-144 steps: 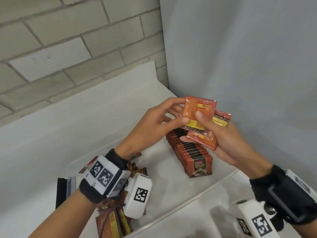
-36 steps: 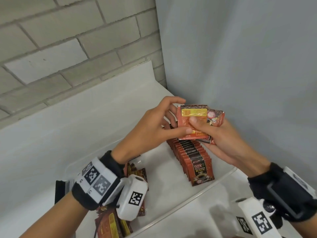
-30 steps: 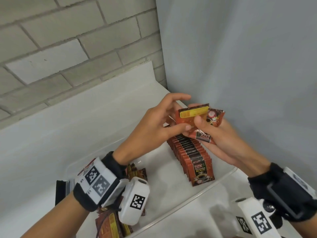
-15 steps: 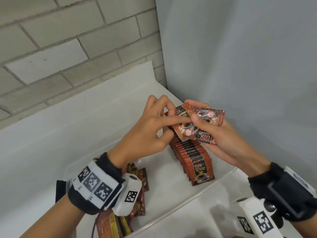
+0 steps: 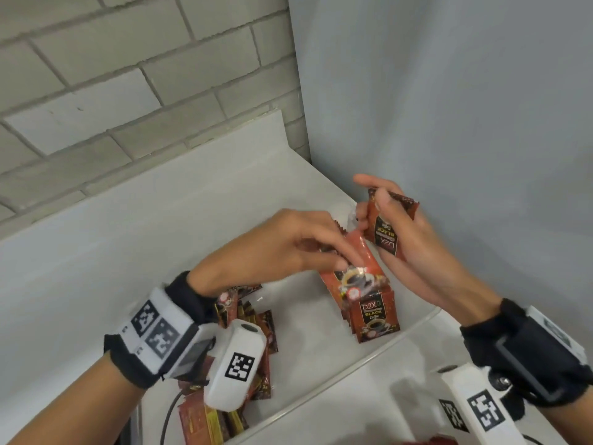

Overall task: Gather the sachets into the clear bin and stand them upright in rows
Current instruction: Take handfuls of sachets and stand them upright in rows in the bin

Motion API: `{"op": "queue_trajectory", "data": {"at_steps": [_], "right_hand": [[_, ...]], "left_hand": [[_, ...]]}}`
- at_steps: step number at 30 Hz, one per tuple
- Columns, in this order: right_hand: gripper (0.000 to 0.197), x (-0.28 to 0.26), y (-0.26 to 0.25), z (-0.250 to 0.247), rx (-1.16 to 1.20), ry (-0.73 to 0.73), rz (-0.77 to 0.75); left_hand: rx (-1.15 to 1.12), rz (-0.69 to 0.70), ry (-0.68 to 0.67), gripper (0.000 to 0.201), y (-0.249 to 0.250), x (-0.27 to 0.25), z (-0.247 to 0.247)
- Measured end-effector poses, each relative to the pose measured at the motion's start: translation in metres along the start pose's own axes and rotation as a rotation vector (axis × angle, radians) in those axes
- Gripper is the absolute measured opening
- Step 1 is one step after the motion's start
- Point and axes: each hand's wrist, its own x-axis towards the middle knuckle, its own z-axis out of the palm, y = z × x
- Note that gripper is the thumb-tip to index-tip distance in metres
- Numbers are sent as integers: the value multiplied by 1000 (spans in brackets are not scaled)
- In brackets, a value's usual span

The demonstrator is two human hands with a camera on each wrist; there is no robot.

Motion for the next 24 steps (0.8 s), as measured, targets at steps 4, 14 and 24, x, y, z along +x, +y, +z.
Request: {"op": "queue_trajectory", "data": {"at_steps": [4,14,24], "right_hand": [[51,1,1,0,-20,38,-31],[50,1,0,3,-26,49,1],[41,1,-1,3,-22,61,26]], "left_hand": [[201,108,-232,22,-7,11,29],[506,339,-304,19,-31,27,74],[712,357,-133,22,-35,26,84]]}}
